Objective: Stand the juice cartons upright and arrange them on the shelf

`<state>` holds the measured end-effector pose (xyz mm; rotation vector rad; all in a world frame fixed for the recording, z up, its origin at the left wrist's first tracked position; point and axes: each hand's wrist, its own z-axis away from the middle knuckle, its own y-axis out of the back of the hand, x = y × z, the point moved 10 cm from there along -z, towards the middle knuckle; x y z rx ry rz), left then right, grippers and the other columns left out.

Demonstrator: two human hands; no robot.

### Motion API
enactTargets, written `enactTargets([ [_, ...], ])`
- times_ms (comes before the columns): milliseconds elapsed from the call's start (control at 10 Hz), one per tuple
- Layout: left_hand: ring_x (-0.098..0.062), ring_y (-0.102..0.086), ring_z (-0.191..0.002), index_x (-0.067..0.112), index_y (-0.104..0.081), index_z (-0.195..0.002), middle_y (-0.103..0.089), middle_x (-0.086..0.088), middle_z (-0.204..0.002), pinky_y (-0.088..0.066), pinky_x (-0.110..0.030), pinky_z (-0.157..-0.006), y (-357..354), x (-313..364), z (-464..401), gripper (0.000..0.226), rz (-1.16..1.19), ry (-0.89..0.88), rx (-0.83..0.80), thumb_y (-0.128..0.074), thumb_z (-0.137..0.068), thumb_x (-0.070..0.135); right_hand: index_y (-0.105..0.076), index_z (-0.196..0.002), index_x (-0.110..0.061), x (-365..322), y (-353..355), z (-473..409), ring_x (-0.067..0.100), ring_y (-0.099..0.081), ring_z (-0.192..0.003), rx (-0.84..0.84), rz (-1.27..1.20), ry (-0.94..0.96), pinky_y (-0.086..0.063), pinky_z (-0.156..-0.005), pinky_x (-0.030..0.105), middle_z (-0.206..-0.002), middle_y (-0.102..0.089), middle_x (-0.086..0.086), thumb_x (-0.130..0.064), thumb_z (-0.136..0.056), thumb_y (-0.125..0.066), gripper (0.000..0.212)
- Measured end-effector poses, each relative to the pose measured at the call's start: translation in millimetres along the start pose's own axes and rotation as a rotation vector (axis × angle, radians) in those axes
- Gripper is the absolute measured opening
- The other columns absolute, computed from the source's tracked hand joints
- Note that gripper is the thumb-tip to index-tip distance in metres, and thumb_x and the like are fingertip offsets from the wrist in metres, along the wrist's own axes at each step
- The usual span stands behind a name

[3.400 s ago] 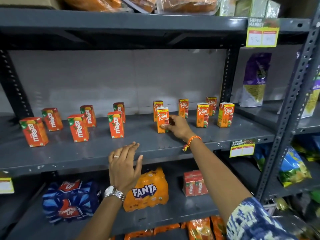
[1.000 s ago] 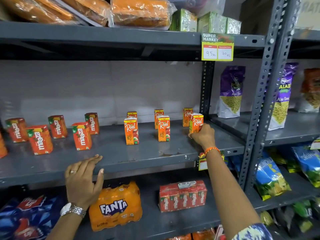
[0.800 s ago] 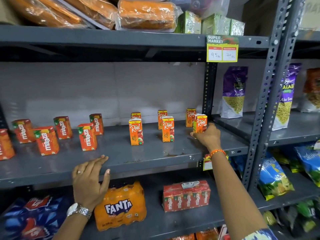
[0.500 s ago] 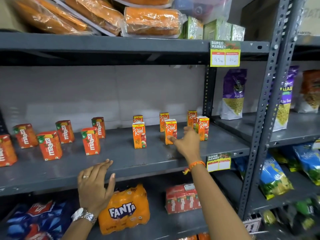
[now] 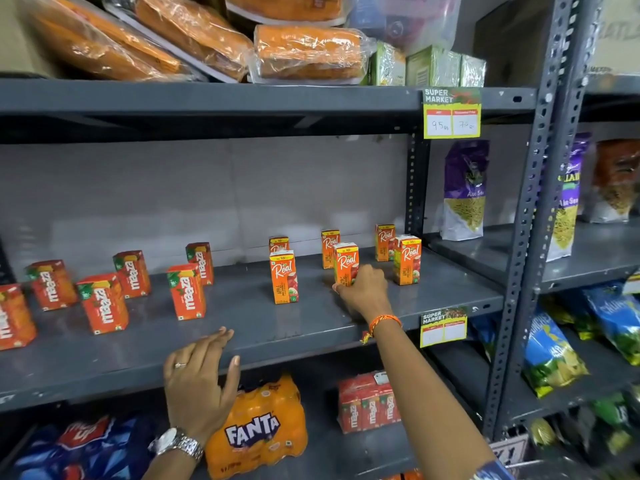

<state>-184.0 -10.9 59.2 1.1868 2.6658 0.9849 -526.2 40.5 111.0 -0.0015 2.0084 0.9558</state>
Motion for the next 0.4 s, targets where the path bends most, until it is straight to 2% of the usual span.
enactTargets([
  [100,-0.027,-0.064,-0.107,0.016,-0.069,-0.123,-0.072,-0.003,-0.12,-0.036,-0.043,-0.095,1.9,1.8,-1.9,0.062,0.003,0.001,-0.002,-0.029,-0.097,0.055,-0.067,-0.101,-0.008,-0.2,0.1,1.0,0.024,-0.069,-0.097,0.009,-0.007,0.002,-0.057,-0.081,0.035,-0.101,-0.071,0.009,-0.039,-0.076,-0.08,0.042],
  [300,-0.028,-0.065,-0.107,0.016,-0.069,-0.123,-0.072,-0.004,-0.12,-0.037,-0.045,-0.096,3.3,2.5,-1.7,0.051,-0.007,-0.017,0.013,-0.043,-0.091,0.045,-0.066,-0.105,-0.007,-2.5,1.3,5.4,0.025,-0.068,-0.102,-0.012,0.009,0.0,-0.054,-0.082,0.033,-0.106,-0.07,0.011,-0.037,-0.079,-0.077,0.042],
  [400,-0.025,-0.064,-0.109,0.018,-0.068,-0.125,-0.071,-0.002,-0.123,-0.037,-0.044,-0.097,5.3,3.6,-2.9,0.052,0.01,-0.005,-0.01,-0.039,-0.094,0.048,-0.068,-0.091,-0.01,-5.3,4.8,8.6,0.022,-0.069,-0.093,-0.021,0.015,-0.001,-0.053,-0.079,0.032,-0.095,-0.071,0.009,-0.041,-0.078,-0.077,0.035],
])
